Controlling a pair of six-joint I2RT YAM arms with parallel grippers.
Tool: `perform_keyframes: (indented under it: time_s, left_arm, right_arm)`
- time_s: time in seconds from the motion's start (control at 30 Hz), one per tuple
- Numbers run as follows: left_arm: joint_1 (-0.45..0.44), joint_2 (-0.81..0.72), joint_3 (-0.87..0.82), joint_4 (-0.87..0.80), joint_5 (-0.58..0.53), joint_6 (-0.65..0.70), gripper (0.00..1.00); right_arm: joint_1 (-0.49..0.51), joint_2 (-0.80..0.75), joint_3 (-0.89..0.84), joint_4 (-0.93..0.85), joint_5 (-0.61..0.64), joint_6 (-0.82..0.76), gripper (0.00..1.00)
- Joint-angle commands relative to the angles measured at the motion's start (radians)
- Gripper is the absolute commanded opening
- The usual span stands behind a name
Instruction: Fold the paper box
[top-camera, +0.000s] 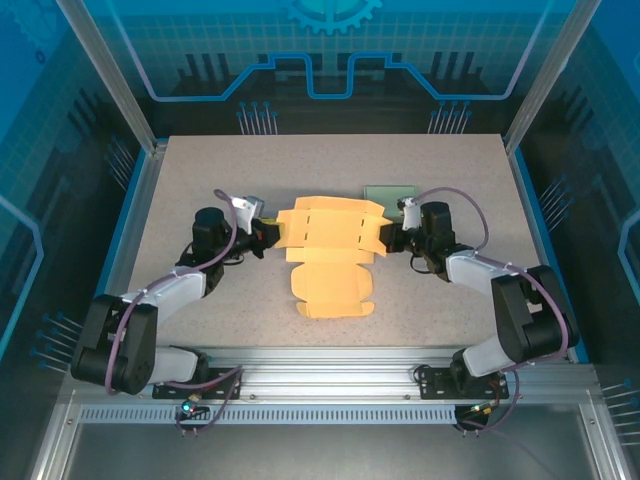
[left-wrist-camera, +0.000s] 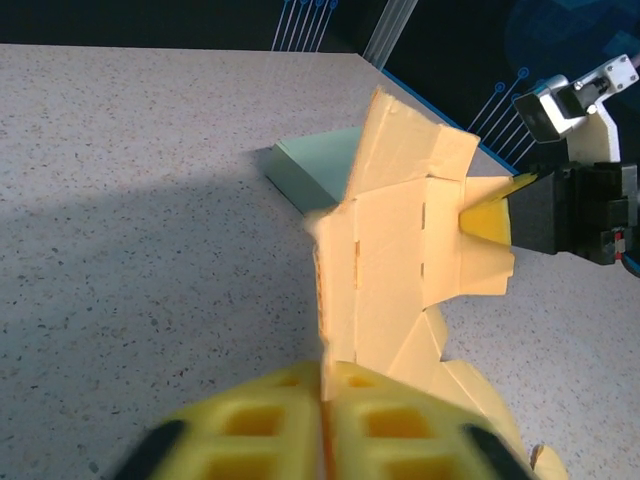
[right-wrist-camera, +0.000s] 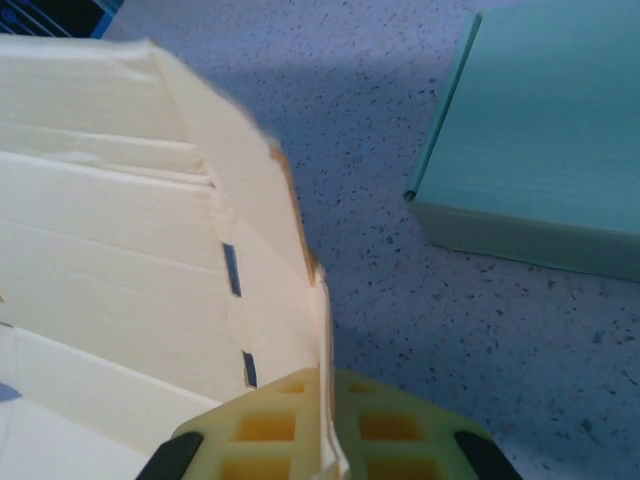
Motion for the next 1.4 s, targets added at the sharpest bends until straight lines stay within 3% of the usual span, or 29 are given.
perform_keyframes:
  time_s: [0.0, 0.07, 0.13, 0.17, 0.23, 0.33, 0.53, 0.67, 0.83, 1.07, 1.2, 1.37]
  left_arm:
    - [-0.007, -0.009, 0.068, -0.054, 0.02, 0.056, 0.29]
    - [-0.007, -0.031, 0.108, -0.125, 0.002, 0.11, 0.45]
    - [-0.007, -0.06, 0.155, -0.196, -0.019, 0.178, 0.79]
    - [-0.007, -0.073, 0.176, -0.223, -0.029, 0.21, 0.87]
    - [-0.007, -0.098, 0.214, -0.261, -0.036, 0.291, 0.96]
    - [-0.009, -0.101, 0.266, -0.31, -0.012, 0.431, 0.99]
    - [-0.03, 0.009, 0.371, -0.414, 0.018, 0.781, 0.99]
    - [-0.033, 0.108, 0.448, -0.528, 0.027, 0.943, 0.94]
    - [-0.034, 0.215, 0.562, -0.68, 0.028, 1.053, 0.79]
    - [-0.053, 0.304, 0.609, -0.674, -0.04, 1.103, 0.75]
    - [-0.074, 0.341, 0.629, -0.711, -0.101, 1.139, 0.67]
    - [-0.086, 0.362, 0.633, -0.721, -0.124, 1.146, 0.35]
  right_arm:
    - [0.035, -0.065, -0.01, -0.017, 0.082, -0.087, 0.0]
    - [0.073, -0.099, -0.006, -0.042, 0.133, -0.143, 0.0]
    - [0.115, -0.129, -0.003, -0.088, 0.173, -0.2, 0.0]
    - [0.13, -0.138, -0.004, -0.089, 0.185, -0.219, 0.0]
    - [0.15, -0.156, -0.011, -0.084, 0.189, -0.248, 0.0]
    - [0.161, -0.179, -0.026, -0.063, 0.159, -0.274, 0.0]
    - [0.185, -0.21, -0.04, -0.054, 0.141, -0.318, 0.0]
    - [0.19, -0.225, -0.041, -0.054, 0.131, -0.333, 0.0]
    - [0.191, -0.229, -0.041, -0.054, 0.127, -0.339, 0.0]
    - [0.191, -0.225, -0.04, -0.054, 0.125, -0.342, 0.0]
    - [0.192, -0.221, -0.041, -0.054, 0.129, -0.343, 0.0]
    - [0.189, -0.209, -0.04, -0.025, 0.132, -0.344, 0.0]
